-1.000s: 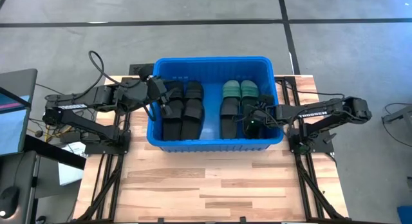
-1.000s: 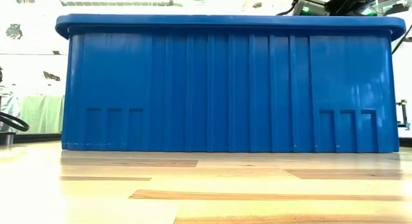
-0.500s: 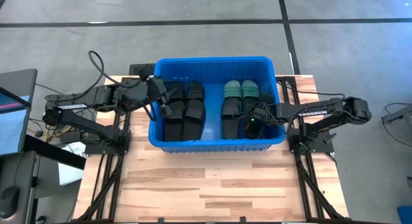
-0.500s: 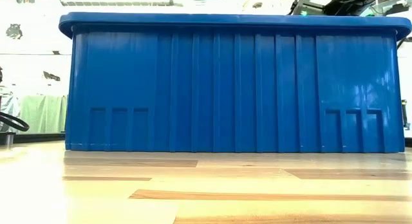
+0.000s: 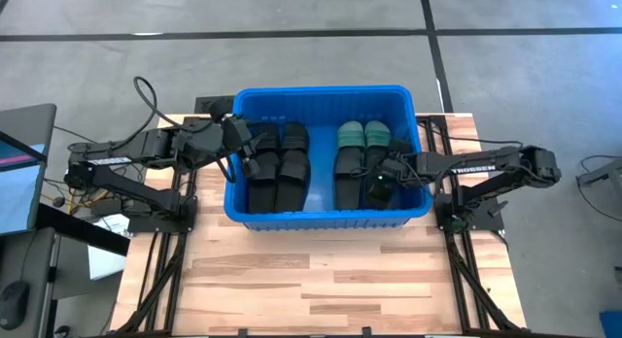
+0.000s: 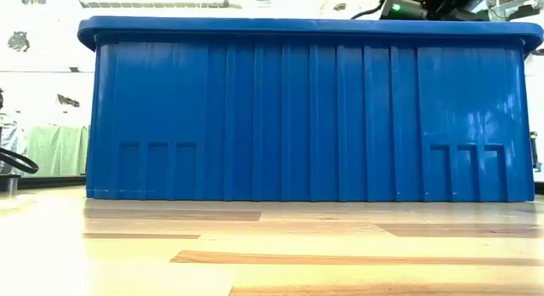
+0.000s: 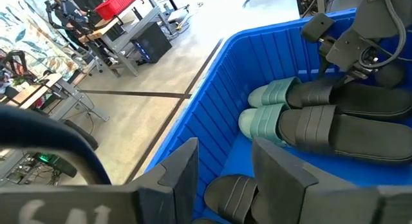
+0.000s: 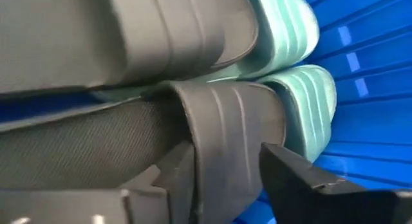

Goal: Pick and place slides into bin
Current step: Put the black slide into the blue bin

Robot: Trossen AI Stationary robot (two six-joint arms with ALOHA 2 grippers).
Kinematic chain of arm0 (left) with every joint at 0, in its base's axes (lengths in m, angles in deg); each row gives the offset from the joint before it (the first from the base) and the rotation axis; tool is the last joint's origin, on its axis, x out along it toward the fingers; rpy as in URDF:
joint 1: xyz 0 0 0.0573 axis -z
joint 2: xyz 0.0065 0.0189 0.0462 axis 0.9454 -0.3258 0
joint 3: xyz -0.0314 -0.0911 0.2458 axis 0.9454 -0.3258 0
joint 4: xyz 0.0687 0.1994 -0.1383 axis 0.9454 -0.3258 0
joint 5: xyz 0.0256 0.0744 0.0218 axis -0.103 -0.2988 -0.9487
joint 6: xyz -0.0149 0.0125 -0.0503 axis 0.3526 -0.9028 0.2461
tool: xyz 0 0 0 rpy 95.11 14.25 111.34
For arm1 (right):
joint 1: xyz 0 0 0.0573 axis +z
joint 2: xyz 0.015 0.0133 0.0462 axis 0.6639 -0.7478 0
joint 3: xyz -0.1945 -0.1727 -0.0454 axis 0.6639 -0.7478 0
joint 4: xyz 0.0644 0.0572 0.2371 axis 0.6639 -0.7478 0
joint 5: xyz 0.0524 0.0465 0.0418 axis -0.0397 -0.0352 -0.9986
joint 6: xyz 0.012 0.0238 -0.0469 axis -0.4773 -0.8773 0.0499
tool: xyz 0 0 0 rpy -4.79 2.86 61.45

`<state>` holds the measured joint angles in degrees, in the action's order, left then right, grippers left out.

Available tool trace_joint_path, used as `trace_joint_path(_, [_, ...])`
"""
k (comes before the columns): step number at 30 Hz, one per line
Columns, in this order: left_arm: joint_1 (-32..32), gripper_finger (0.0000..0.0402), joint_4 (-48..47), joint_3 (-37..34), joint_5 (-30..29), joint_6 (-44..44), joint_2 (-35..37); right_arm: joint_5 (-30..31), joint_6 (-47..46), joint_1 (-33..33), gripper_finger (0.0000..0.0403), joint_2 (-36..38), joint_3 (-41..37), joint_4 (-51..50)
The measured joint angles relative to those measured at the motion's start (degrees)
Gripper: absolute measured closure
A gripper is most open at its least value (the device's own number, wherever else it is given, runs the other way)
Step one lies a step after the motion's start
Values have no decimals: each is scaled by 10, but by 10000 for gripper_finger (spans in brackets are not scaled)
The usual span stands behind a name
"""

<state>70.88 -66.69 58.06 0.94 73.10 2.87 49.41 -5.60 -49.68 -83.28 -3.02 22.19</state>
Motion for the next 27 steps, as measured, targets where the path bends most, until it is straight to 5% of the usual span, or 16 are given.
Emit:
trace_joint_path(9, [0,269,-12,0,0,0,0,-12,-15,0,178,0,23,-96])
trace_joint_path(27, [0,269,-13,0,0,5,0,18,-61,0,187,0,72,-183])
